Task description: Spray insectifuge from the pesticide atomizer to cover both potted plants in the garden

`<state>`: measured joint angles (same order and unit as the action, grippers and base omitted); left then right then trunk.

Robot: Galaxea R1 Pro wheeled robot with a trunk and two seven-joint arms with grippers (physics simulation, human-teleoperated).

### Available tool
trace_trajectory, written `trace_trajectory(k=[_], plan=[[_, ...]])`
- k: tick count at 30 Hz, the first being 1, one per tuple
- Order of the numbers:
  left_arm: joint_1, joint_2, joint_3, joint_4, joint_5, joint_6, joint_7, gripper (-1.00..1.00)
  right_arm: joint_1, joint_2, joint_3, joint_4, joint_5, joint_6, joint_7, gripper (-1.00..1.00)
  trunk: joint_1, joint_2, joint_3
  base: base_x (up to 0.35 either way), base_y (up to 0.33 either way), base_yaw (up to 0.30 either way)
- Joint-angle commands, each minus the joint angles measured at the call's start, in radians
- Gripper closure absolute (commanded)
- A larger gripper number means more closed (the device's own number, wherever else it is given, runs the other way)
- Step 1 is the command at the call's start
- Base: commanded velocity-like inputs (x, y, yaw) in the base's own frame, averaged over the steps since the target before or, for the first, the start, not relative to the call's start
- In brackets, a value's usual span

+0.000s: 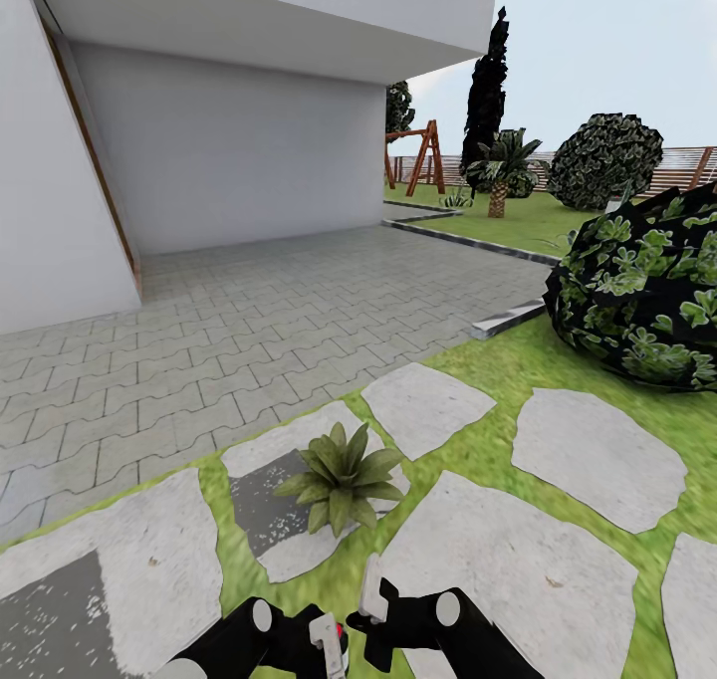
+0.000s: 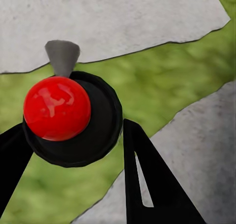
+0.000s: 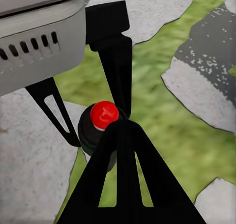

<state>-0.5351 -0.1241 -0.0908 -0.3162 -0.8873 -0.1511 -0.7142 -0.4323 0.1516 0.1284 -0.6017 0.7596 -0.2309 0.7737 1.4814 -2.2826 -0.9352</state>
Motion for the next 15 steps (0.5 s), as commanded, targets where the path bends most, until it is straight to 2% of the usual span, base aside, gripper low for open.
trace_trajectory(k=[1, 15], plan=[[0.000, 0.000, 0.000, -0.001, -0.010, -0.008, -0.001, 1.00, 0.000, 0.000, -0.001, -0.001, 0.010, -0.006, 0.000, 1.00, 0.000, 0.000, -0.001, 0.000, 0.000, 0.000], [0.000, -0.004, 0.000, -0.002, -0.007, -0.008, -0.002, 1.00, 0.000, 0.000, -0.001, 0.002, 0.012, -0.007, 0.000, 1.00, 0.000, 0.000, -0.001, 0.000, 0.000, 0.000]])
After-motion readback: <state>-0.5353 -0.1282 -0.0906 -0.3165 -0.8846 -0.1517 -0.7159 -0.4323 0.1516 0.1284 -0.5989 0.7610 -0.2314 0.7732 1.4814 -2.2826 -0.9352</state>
